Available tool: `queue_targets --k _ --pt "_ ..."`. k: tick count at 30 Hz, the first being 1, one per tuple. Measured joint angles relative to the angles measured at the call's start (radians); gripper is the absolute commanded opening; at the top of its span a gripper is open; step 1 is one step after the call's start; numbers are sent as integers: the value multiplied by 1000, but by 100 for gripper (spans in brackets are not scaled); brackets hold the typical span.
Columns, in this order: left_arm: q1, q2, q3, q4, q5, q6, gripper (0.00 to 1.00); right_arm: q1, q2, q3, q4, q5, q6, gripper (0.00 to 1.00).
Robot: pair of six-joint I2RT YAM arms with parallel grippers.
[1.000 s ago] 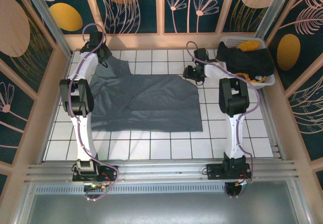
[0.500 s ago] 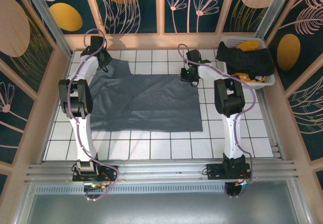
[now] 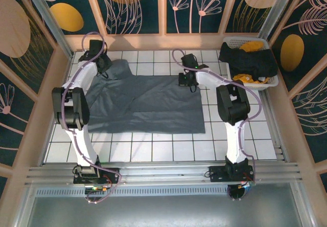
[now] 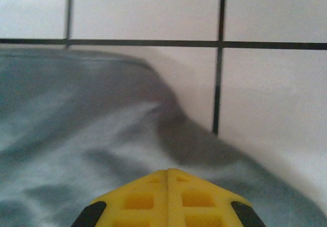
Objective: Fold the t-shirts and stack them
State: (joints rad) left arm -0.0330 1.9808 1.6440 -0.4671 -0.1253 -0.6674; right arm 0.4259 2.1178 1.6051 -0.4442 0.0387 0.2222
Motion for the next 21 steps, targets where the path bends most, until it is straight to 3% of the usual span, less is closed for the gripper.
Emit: queue_targets --k 4,9,13,18,21 --pt "0 -74 -98 13 -14 -11 0 26 -49 -48 12 17 0 0" --pt "0 -116 -156 22 -15 -19 0 -6 -60 -74 15 14 5 32" --pt "0 -117 -157 26 -14 -19 0 -71 -32 -18 -3 -11 -27 43" --pt "0 -117 -154 30 -14 -19 0 -108 40 37 -13 -33 -69 46" --pt "0 -117 -147 30 -11 -19 0 -109 84 47 -34 -53 -88 41"
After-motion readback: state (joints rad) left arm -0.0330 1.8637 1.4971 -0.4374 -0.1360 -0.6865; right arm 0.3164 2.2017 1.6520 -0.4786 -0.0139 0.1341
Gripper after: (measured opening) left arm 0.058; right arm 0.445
